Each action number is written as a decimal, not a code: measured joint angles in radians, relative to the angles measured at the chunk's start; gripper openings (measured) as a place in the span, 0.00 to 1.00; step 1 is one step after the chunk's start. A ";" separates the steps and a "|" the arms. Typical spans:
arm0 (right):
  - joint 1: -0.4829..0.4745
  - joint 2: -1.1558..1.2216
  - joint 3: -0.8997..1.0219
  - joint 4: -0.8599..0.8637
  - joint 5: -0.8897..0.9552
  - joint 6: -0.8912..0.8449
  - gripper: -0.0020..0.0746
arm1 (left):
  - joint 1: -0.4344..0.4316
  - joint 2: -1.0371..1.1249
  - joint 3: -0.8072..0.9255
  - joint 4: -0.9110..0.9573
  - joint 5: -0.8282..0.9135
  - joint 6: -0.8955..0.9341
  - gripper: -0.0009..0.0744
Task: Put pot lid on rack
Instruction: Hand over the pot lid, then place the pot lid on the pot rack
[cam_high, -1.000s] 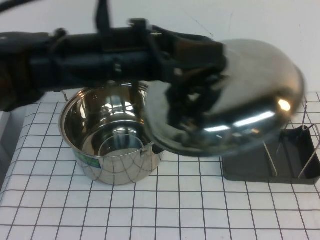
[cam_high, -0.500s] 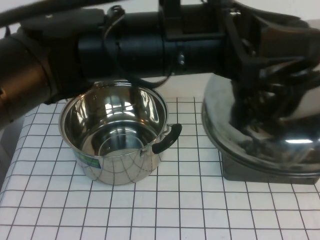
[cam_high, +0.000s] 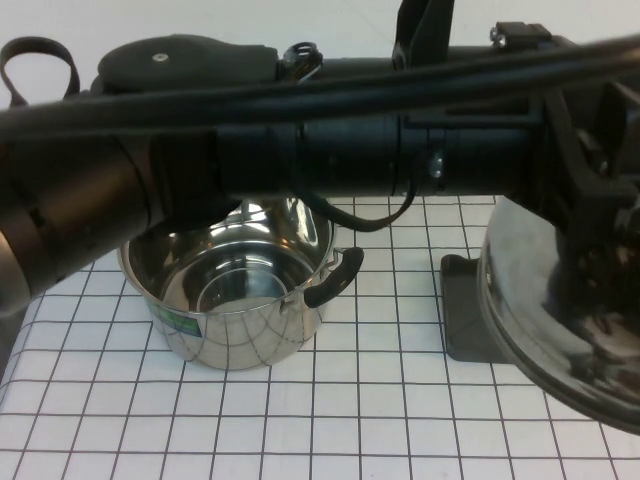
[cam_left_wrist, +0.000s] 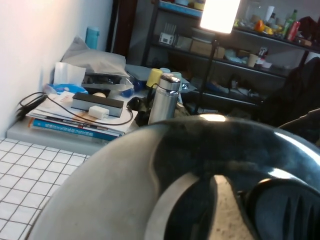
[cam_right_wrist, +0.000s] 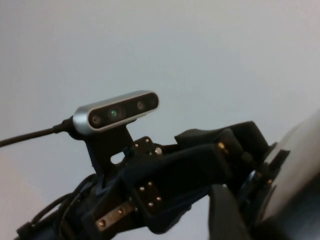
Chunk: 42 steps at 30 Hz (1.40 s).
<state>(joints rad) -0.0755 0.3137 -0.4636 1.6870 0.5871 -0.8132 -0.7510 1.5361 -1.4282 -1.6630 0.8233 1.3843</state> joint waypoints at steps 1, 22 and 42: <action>0.000 0.000 0.000 0.000 0.000 -0.002 0.53 | -0.001 0.000 0.000 0.000 0.002 0.000 0.45; 0.000 0.006 -0.008 0.026 -0.026 -0.217 0.13 | 0.014 0.001 -0.001 0.174 0.030 -0.132 0.73; 0.000 0.671 -0.214 0.007 0.110 -0.646 0.13 | 0.323 -0.118 -0.006 0.781 0.326 -0.551 0.01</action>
<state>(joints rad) -0.0755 0.9850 -0.6772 1.6944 0.6974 -1.4590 -0.4281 1.4178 -1.4345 -0.8823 1.1492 0.8338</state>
